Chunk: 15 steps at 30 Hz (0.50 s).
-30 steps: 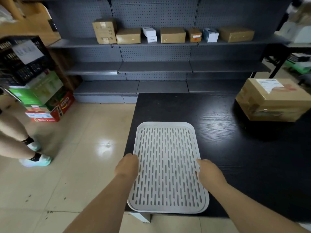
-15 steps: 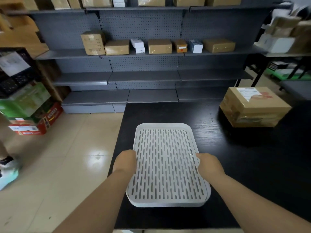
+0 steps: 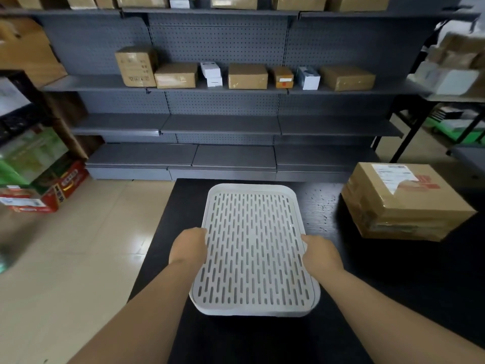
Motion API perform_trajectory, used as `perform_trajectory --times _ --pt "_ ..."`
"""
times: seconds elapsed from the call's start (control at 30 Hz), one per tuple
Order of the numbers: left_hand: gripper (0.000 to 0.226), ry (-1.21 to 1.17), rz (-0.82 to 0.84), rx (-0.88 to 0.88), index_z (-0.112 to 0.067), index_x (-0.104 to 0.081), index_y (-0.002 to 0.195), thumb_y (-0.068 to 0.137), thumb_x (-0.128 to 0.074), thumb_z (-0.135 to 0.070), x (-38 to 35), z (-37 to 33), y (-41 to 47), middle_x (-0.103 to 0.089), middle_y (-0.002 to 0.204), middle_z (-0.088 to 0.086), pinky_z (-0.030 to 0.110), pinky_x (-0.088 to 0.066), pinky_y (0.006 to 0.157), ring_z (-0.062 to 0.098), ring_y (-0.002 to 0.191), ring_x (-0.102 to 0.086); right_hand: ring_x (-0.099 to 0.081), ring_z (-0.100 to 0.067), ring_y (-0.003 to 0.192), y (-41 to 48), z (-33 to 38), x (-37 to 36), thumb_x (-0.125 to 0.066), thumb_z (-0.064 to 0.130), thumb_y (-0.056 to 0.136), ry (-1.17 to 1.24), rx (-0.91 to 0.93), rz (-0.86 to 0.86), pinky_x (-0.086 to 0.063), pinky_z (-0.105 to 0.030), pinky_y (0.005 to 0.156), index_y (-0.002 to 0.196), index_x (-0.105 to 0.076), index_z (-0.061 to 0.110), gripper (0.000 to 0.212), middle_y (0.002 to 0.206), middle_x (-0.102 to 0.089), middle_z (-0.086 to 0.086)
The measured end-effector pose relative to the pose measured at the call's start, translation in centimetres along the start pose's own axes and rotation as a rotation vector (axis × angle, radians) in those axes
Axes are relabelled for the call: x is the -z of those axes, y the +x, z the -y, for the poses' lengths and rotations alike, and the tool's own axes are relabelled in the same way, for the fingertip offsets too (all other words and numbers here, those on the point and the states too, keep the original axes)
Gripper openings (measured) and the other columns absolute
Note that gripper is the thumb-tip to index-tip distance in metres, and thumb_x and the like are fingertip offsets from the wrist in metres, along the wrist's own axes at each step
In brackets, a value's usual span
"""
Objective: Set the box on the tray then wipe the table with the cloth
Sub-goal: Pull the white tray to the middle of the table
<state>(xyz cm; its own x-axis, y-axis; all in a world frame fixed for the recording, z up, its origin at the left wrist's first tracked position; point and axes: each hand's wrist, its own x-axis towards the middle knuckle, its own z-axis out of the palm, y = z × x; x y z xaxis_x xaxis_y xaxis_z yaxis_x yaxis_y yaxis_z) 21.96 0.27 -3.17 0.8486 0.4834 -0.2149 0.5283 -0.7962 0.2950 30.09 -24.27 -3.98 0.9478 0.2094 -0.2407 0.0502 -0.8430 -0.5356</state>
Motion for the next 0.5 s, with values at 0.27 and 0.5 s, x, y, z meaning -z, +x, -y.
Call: perform_trajectory --times 0.27,0.5 --pt "0.034 -0.003 -0.024 0.038 -0.010 -0.069 0.103 0.095 -0.036 -0.012 -0.6 -0.8 4.6 -0.071 0.100 0.007 0.027 -0.047 0.067 0.018 0.076 -0.059 -0.051 -0.006 0.059 5.2 0.8 0.2 -0.037 0.016 0.100 0.051 0.012 0.025 -0.040 -0.017 0.051 0.101 -0.068 0.003 0.034 0.085 -0.066 -0.002" --pt "0.032 -0.068 -0.017 0.070 -0.009 -0.069 0.099 0.097 -0.038 -0.015 -0.9 -0.7 6.6 -0.072 0.097 0.008 0.029 -0.052 0.071 0.021 0.080 -0.066 -0.055 -0.013 0.070 7.1 1.1 -0.6 -0.038 0.009 0.098 -0.073 0.039 0.049 -0.039 -0.016 0.051 0.103 -0.068 0.006 0.030 0.096 -0.070 -0.007"
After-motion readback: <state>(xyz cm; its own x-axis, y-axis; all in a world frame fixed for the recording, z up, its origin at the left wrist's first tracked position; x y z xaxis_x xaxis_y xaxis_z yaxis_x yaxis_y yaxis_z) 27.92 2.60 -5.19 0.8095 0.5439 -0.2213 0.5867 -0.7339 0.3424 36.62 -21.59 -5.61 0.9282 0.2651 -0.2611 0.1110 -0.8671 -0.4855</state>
